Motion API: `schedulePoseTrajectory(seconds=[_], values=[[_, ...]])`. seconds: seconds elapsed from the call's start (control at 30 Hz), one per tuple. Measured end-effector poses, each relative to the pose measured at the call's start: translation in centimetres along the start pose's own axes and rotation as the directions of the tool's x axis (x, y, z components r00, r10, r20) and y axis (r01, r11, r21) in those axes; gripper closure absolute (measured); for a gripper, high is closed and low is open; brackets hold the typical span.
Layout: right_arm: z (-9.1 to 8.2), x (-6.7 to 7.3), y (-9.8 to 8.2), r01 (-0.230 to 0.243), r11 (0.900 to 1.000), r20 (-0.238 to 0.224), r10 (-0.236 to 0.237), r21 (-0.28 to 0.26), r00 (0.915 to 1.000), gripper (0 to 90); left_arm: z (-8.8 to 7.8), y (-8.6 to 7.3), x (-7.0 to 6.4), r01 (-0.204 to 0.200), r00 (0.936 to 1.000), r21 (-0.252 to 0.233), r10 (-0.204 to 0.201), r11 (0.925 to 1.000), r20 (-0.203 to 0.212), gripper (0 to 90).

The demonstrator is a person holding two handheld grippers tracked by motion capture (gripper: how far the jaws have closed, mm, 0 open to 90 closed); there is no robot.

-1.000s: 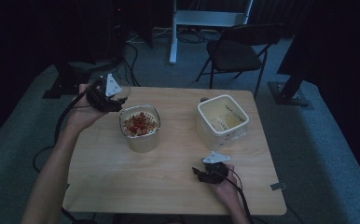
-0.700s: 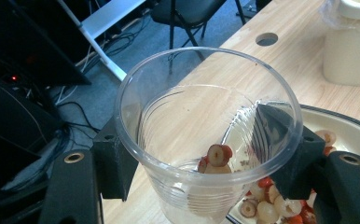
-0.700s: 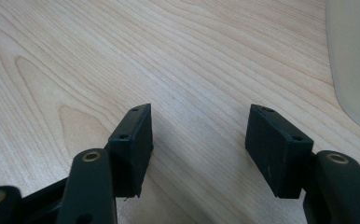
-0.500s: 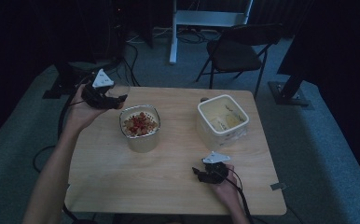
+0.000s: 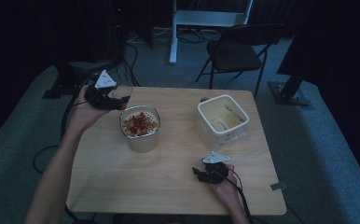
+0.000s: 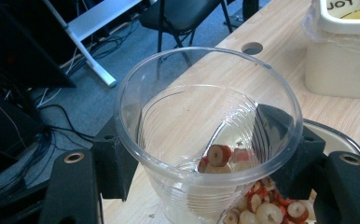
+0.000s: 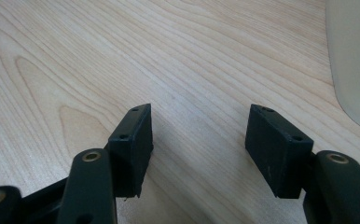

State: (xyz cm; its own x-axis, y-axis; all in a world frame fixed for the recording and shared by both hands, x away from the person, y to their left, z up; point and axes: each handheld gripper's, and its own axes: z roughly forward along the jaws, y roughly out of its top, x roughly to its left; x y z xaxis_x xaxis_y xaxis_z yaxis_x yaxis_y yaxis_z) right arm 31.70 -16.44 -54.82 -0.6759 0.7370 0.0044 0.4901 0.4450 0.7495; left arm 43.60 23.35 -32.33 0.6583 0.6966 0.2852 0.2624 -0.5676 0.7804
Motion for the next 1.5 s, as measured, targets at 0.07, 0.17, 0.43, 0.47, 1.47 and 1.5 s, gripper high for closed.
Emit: schedulePoseTrajectory(seconds=[0.07,0.17,0.43,0.47,1.47,1.5], values=[[0.0,0.0,0.0,0.000,1.000,0.000,0.000,0.000,1.0000,40.9,0.0,0.0,-0.1,0.000,1.0000,0.001,0.000,1.0000,0.003,35.4],[0.0,0.0,0.0,0.000,1.000,0.000,0.000,0.000,1.0000,40.9,0.1,0.1,-0.3,-0.010,0.9999,0.002,0.010,1.0000,0.006,35.3],[0.0,0.0,0.0,0.000,1.000,0.000,0.000,0.000,1.0000,40.9,0.3,0.2,-0.6,-0.005,0.9998,-0.007,0.005,1.0000,0.017,35.3],[0.0,0.0,0.0,0.000,1.000,0.000,0.000,0.000,1.0000,40.9,0.3,0.2,-0.7,-0.003,0.9998,-0.009,0.003,1.0000,0.020,35.3],[0.1,1.1,1.6,0.031,1.000,0.010,-0.031,0.003,0.9994,36.2,2.5,2.2,-4.0,0.015,0.9907,-0.074,-0.005,0.9972,0.136,35.3],[0.1,1.2,1.7,0.036,0.999,0.010,-0.036,0.005,0.9993,36.1,2.6,2.3,-4.2,0.016,0.9897,-0.077,-0.005,0.9969,0.143,35.2]])
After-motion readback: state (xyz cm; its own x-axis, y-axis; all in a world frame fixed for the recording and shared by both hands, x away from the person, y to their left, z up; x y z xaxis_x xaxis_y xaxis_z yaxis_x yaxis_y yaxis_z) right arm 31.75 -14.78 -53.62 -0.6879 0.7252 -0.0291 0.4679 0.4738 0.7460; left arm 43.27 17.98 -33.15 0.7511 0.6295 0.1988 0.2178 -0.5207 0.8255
